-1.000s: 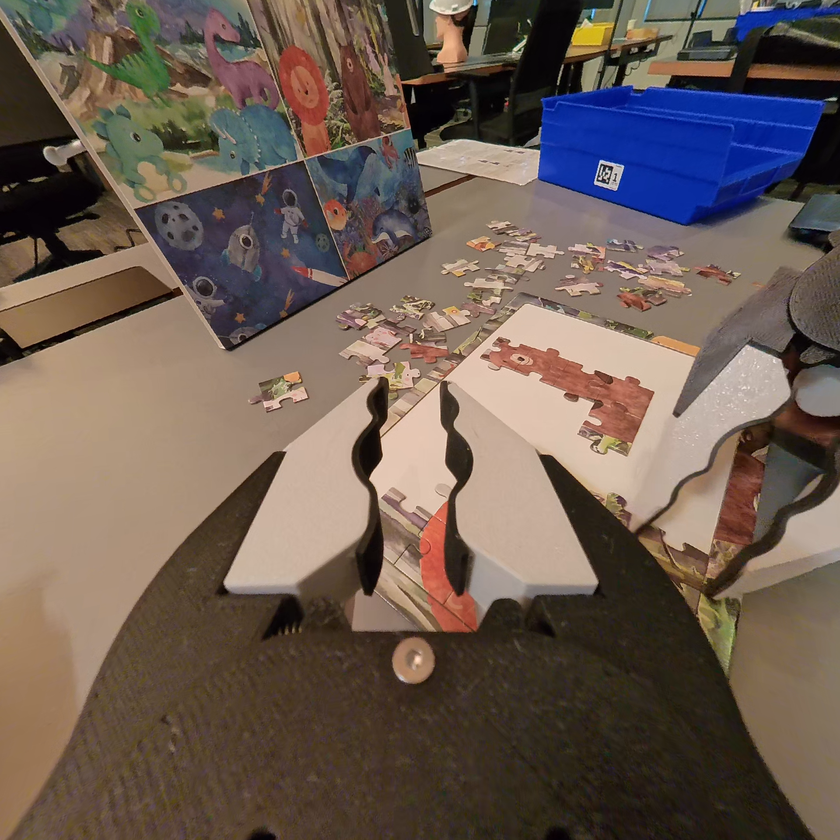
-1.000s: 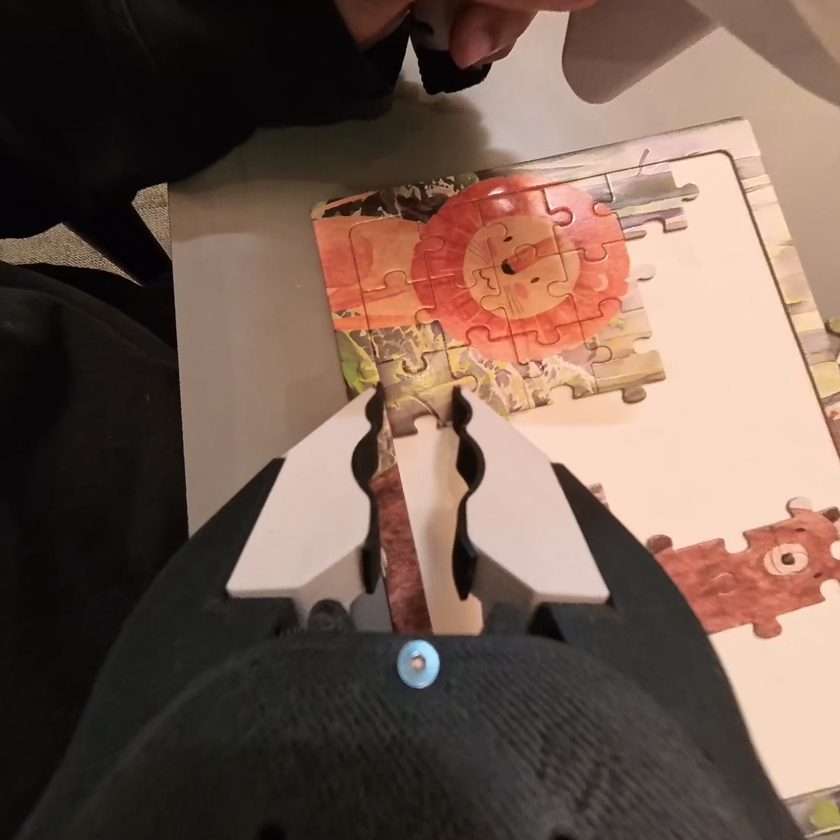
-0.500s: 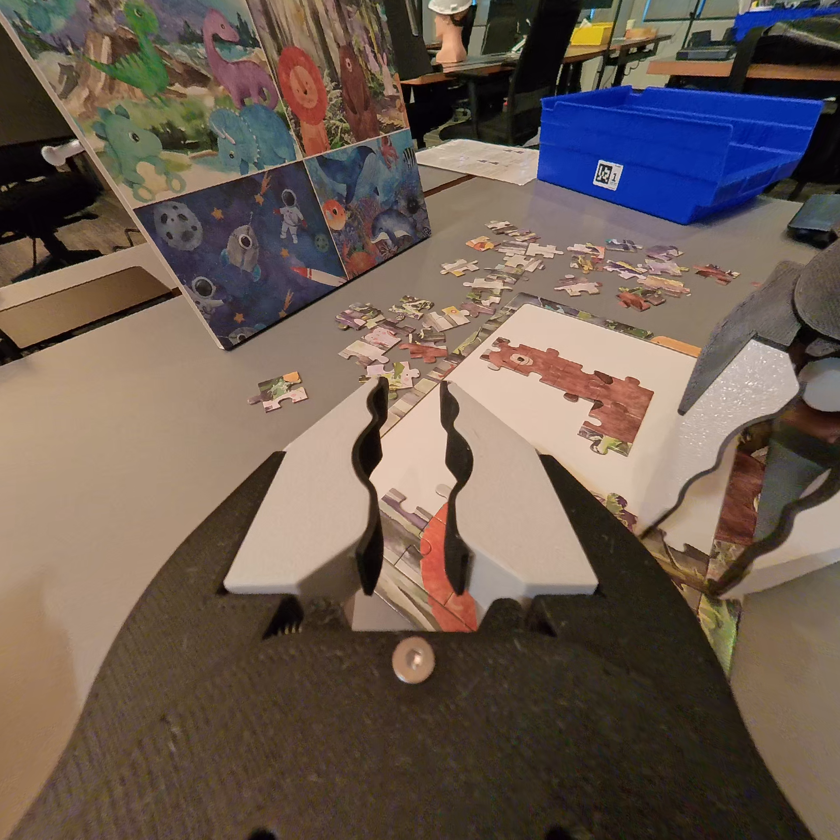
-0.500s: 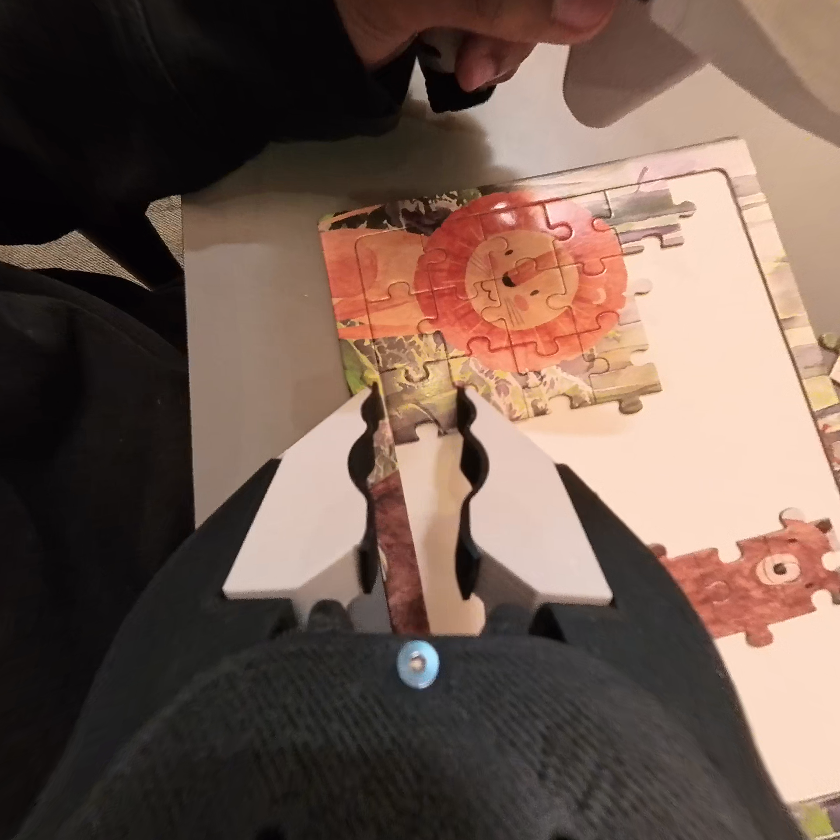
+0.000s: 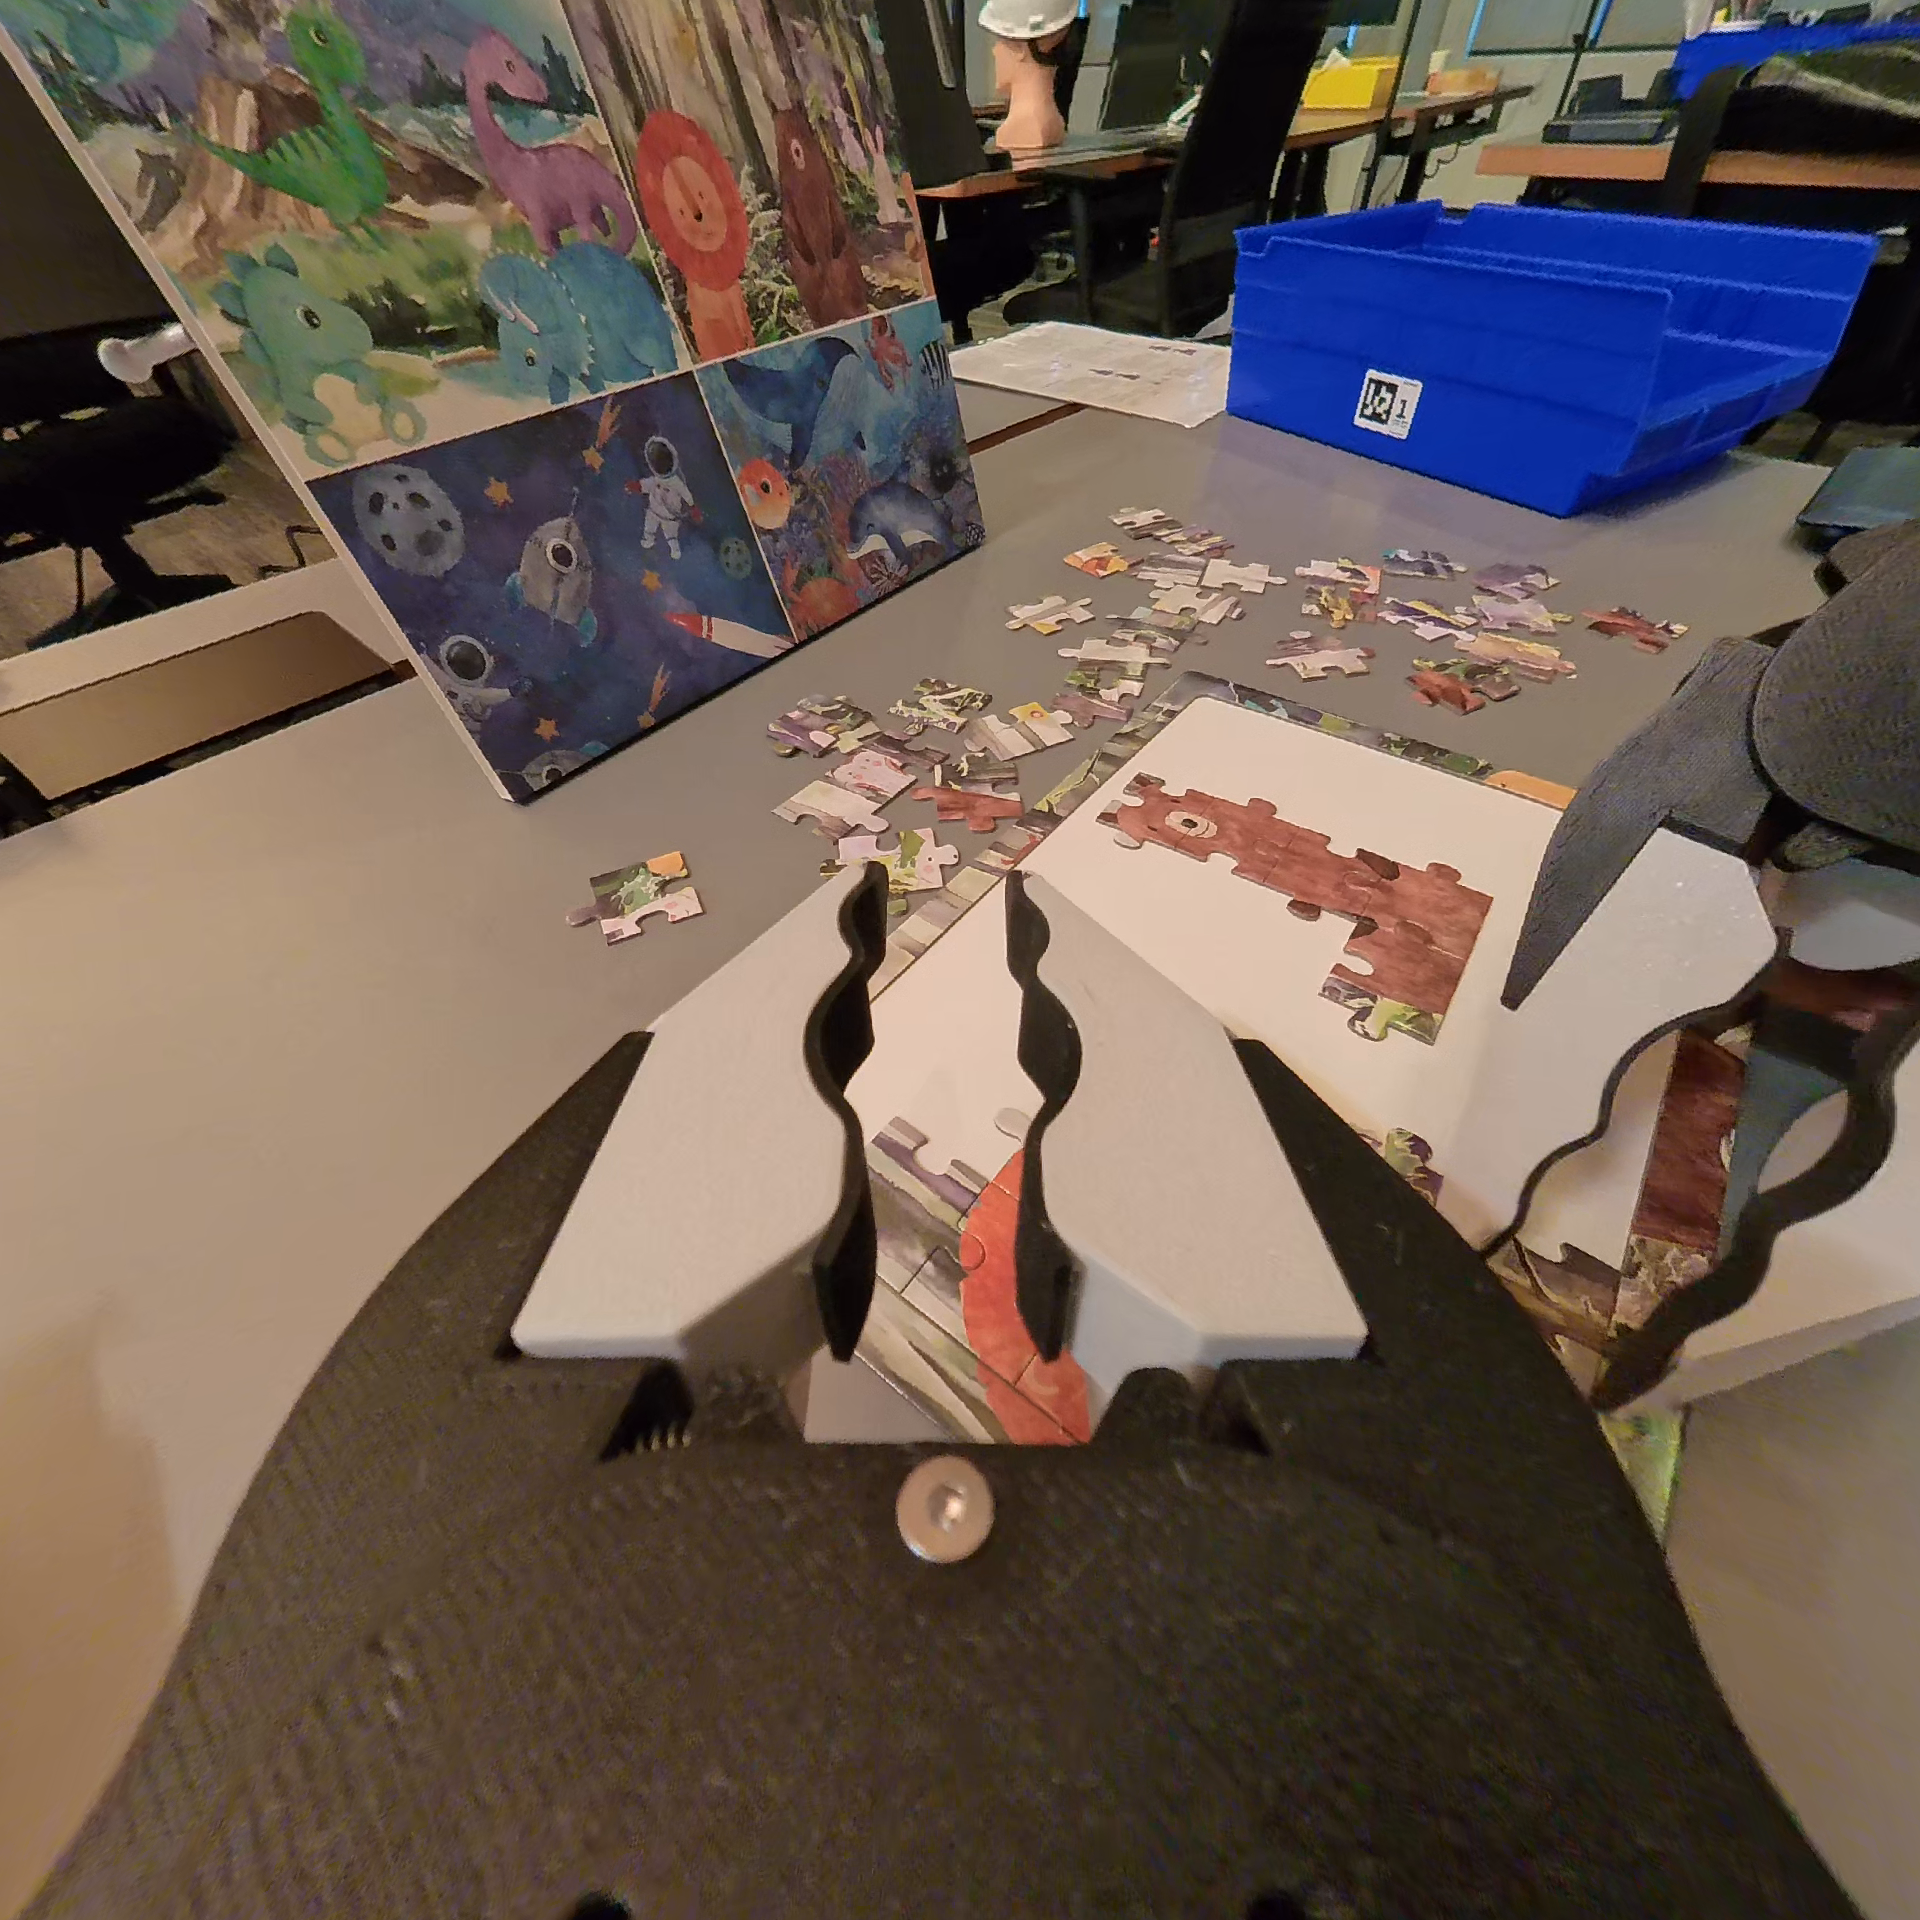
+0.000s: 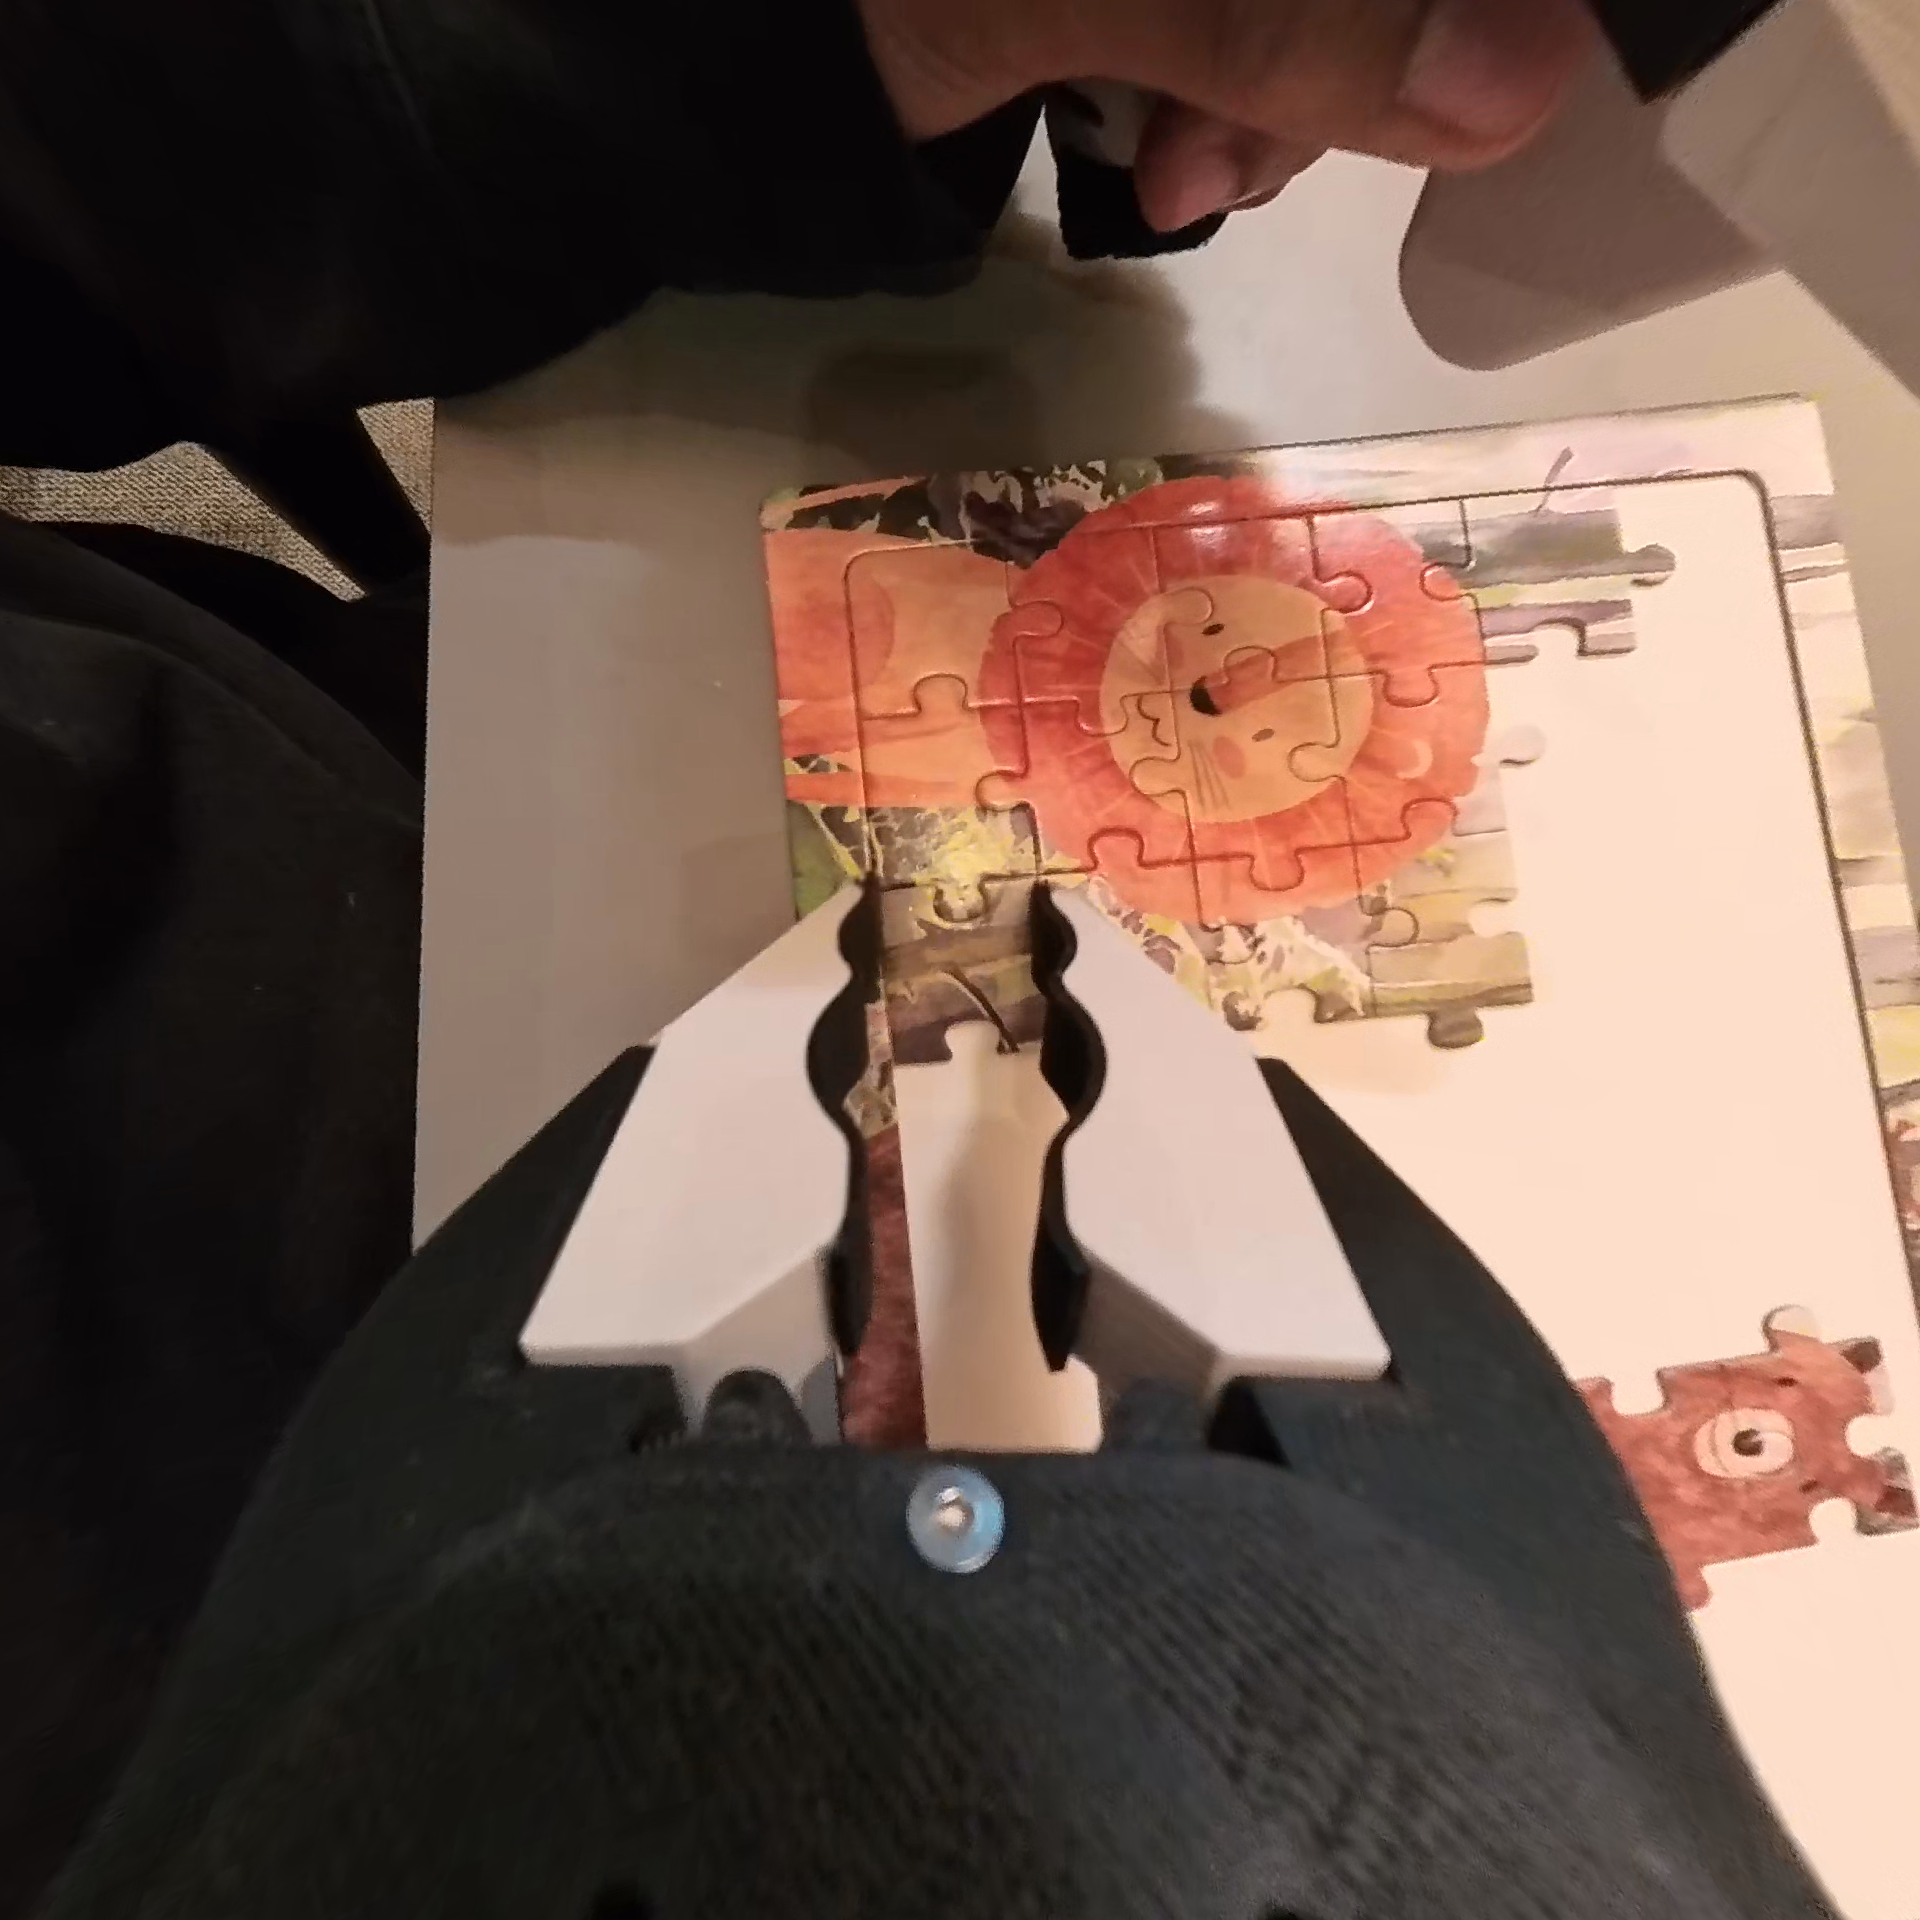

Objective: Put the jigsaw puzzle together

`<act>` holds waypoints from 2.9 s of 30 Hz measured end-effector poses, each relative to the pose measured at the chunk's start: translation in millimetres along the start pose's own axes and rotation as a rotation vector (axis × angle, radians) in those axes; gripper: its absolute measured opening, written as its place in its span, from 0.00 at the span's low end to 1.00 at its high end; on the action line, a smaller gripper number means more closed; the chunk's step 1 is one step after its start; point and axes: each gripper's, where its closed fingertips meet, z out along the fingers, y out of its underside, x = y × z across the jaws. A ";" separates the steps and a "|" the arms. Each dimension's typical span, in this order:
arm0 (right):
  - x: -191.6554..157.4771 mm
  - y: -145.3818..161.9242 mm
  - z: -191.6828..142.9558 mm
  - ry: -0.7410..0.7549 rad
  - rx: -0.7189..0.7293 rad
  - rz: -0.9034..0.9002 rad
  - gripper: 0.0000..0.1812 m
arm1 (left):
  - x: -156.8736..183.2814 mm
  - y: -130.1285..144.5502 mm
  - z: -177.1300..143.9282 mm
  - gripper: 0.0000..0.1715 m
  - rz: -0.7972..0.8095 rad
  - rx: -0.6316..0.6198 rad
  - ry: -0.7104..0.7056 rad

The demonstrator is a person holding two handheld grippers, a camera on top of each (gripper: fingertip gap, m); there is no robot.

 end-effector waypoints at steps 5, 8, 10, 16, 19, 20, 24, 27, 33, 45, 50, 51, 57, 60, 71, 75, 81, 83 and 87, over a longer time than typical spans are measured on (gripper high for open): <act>0.4 -0.1 -0.1 -0.004 0.009 0.008 0.15 | -0.3 0.3 0.1 0.12 -0.001 -0.001 -0.001; 0.4 -0.2 -0.6 0.000 0.016 0.009 0.15 | -0.2 0.4 0.2 0.12 0.000 -0.002 -0.002; -0.1 -0.8 -1.5 -0.004 0.023 0.009 0.12 | -0.3 0.6 0.2 0.12 0.000 -0.003 -0.002; 3.2 -4.0 -7.2 -0.007 0.049 0.037 0.08 | 0.0 0.7 0.3 0.12 0.000 -0.004 0.000; 7.0 -3.4 -10.0 0.021 0.057 0.035 0.09 | 0.3 1.2 0.5 0.12 -0.001 -0.007 0.002; 8.0 -3.4 -11.1 0.030 0.062 0.039 0.10 | 0.6 1.6 0.8 0.12 -0.001 -0.009 0.004; 15.1 0.6 -10.8 0.085 0.052 0.047 0.22 | 0.8 1.7 1.1 0.12 0.003 -0.011 0.002; 14.9 4.2 -4.2 0.099 0.020 0.024 0.22 | 0.8 2.1 1.3 0.12 0.001 -0.013 0.004; 13.7 3.5 -1.5 0.066 0.004 0.007 0.16 | 0.5 2.4 1.2 0.12 0.002 -0.014 0.002; 13.7 -3.9 -8.2 0.086 0.042 -0.028 0.02 | 1.1 3.0 1.6 0.13 0.002 -0.017 0.005; 17.4 -2.8 -12.3 0.114 0.051 -0.020 0.05 | 1.6 4.6 2.6 0.13 0.003 -0.026 0.007; 17.2 -3.0 -12.6 0.120 0.056 -0.020 0.08 | 1.6 4.7 2.6 0.13 0.004 -0.026 0.007; 19.9 0.8 -3.8 0.174 0.036 -0.041 0.18 | 1.8 5.7 3.5 0.14 0.002 -0.031 0.008; 26.4 1.3 -4.7 0.200 0.028 -0.041 0.17 | 1.5 6.2 3.6 0.14 0.002 -0.033 0.008; 42.1 -6.8 -20.9 0.276 0.086 -0.062 0.16 | 0.3 17.5 9.0 0.18 -0.021 -0.095 0.010; 49.1 -8.6 -28.0 0.320 0.109 -0.063 0.16 | 0.1 17.4 9.0 0.18 -0.025 -0.094 0.012; 51.1 -10.0 -34.6 0.392 0.138 -0.115 0.06 | 0.4 17.5 9.2 0.18 -0.023 -0.096 0.012; 52.1 -10.5 -35.4 0.399 0.139 -0.119 0.05 | 0.5 17.7 9.3 0.18 -0.022 -0.097 0.013; 56.1 -13.5 -35.2 0.407 0.149 -0.106 0.04 | 0.5 17.6 9.2 0.18 -0.022 -0.097 0.012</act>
